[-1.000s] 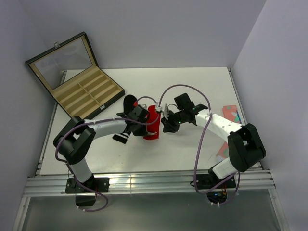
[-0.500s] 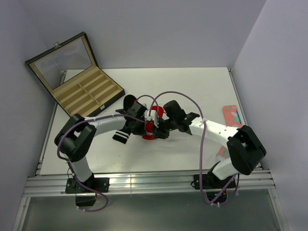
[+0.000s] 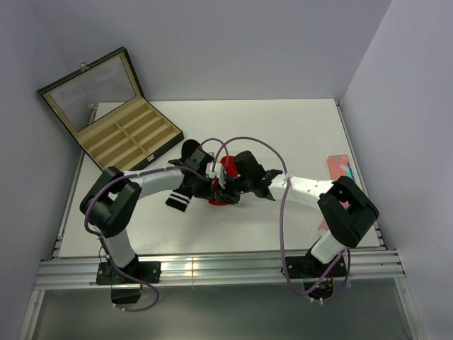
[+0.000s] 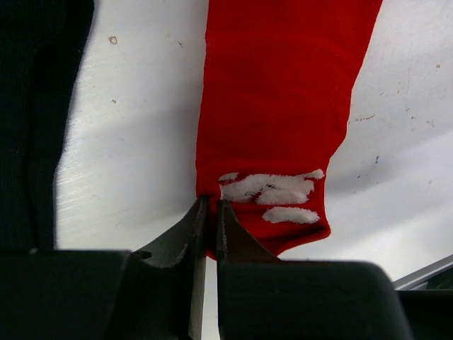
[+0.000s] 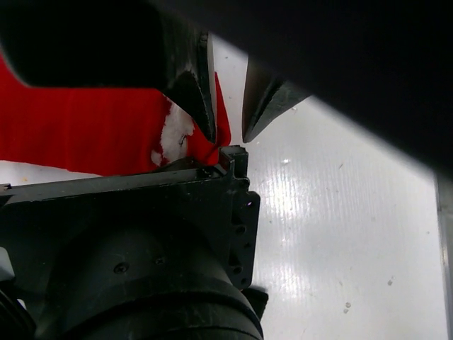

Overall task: Roll the socks
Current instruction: Move the sock to the center of the board.

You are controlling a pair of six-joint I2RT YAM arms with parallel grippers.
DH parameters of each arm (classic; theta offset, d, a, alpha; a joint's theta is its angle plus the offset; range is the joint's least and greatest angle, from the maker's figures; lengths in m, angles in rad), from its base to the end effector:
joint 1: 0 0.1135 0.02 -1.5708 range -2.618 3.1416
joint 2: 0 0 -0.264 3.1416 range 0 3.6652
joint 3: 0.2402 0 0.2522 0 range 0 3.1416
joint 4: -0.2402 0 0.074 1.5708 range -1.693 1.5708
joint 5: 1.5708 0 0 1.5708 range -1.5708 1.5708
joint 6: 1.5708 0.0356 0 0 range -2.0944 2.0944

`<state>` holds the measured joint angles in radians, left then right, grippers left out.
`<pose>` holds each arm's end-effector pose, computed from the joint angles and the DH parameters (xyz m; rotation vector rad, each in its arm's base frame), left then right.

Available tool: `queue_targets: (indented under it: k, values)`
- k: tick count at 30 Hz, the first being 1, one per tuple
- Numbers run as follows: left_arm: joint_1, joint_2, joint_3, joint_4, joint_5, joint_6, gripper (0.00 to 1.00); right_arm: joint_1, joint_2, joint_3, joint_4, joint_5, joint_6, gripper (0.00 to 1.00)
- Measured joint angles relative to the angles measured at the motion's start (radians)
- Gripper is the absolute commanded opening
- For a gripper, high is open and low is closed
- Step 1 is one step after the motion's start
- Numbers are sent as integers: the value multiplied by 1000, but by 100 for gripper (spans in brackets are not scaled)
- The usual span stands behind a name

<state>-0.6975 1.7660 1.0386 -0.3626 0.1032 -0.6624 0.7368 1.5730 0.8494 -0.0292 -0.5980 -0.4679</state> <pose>0.2618 -0.2242 0.1574 0.0840 2.7803 -0.5404 0.2231 0.2294 0.1896 -1.5440 1.7075 0.8295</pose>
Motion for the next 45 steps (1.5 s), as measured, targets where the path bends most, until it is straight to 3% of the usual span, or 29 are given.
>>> queue_targets:
  k: [9, 15, 20, 28, 34, 45]
  values:
    - [22, 3, 1, -2, 21, 25, 0, 17, 16, 8, 22, 36, 52, 26]
    - [42, 12, 13, -10, 36, 41, 0, 11, -8, 62, -98, 106, 42, 27]
    - [40, 13, 13, -5, 49, 42, 0, -8, -126, 67, -223, 173, -24, 27]
    - [-28, 37, 26, 40, 73, 8, 0, -24, -329, -125, -254, 189, -190, 27]
    - [-96, 47, 27, 67, 94, -47, 0, -24, -369, -223, -260, 191, -262, 28]
    - [-122, 53, 27, 73, 103, -92, 0, 8, -339, -232, -252, 207, -290, 28]
